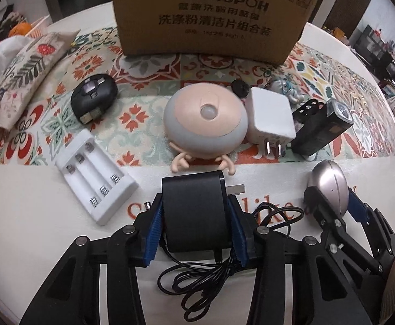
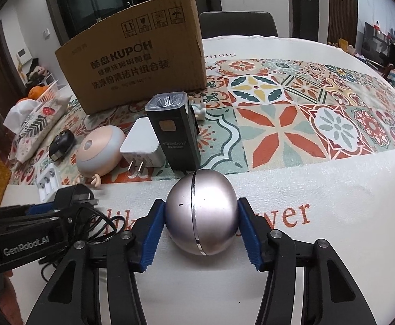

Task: Organize rigid objects
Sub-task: 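Grasp the black power adapter with the left tool while the right tool grasps the silver egg speaker, then carry the adapter and silver speaker over the cardboard box with both tools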

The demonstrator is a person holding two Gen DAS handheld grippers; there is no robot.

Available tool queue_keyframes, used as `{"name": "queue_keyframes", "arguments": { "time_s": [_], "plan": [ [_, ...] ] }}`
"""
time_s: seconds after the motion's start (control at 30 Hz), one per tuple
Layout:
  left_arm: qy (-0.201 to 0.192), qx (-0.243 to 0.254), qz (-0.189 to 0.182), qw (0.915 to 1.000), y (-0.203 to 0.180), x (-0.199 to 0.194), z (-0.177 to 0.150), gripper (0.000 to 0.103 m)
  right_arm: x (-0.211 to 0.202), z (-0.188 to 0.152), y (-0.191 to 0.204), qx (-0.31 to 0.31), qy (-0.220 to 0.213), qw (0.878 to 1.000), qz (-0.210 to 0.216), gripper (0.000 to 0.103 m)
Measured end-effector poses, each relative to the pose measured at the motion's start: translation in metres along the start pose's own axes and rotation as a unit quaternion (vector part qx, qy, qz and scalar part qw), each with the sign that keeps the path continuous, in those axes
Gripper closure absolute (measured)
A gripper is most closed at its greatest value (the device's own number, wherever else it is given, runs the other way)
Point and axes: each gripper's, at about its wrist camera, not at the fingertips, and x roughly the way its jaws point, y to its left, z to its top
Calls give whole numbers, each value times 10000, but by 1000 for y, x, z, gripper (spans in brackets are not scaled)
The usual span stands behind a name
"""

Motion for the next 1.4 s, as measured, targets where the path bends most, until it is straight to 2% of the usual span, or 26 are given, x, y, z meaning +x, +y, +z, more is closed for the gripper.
{"name": "queue_keyframes", "arguments": {
  "time_s": [0.27, 0.5, 0.9, 1.4],
  "plan": [
    [-386, -106, -414, 9983, 9, -9, -10, 61, -2, -1, -2, -3, 30, 9999, 109, 49],
    [-686, -135, -535, 9961, 11, -22, -16, 62, -16, -2, 3, -81, -122, 9998, 127, 49],
    [-1357, -38, -610, 9889, 10, -61, -16, 63, -53, 10, 8, -91, -585, 9981, 161, 49],
    [-2148, -15, -661, 9744, 27, -109, -1, 63, -93, 36, 34, -356, -1254, 9913, 204, 49]
  ]
}}
